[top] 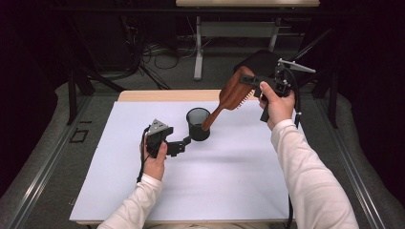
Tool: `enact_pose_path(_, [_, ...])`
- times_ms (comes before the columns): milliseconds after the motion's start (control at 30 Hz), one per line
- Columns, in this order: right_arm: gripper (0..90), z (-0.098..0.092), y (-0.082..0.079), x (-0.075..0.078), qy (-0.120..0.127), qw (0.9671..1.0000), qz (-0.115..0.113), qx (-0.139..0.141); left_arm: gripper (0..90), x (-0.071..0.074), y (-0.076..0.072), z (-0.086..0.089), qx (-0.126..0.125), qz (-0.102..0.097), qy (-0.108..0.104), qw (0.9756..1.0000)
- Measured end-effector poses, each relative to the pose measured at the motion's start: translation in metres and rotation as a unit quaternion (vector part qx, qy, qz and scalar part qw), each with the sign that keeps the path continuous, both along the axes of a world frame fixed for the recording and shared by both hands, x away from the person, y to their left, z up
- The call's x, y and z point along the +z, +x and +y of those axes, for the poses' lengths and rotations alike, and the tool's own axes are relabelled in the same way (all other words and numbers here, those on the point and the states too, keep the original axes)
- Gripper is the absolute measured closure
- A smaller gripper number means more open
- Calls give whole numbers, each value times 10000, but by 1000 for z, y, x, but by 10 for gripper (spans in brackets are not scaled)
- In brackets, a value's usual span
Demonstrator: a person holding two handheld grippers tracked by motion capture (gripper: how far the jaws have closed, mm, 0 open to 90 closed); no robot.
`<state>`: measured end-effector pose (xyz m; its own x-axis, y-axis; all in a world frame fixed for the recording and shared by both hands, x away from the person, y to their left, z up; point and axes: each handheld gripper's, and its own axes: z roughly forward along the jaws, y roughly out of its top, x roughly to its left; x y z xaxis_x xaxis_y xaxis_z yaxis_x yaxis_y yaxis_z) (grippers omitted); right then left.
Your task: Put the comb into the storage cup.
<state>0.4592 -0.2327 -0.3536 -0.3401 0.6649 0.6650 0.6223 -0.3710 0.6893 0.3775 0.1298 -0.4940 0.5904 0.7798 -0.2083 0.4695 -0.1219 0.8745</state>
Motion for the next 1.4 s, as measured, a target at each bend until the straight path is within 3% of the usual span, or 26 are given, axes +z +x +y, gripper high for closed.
enact_pose_path(300, [512, 5, 9, 8, -79, 9995, -73, -292, 157, 0, 0, 1, 33, 19, -41, 10000])
enact_pose_path(700, [511, 19, 20, 6, -193, 9978, -91, -625, 157, 0, 1, 5, 60, 32, -70, 10000])
enact_pose_path(1400, [512, 41, 28, -5, -357, 9963, -144, -766, 157, 0, 2, 8, 108, 42, -114, 9999])
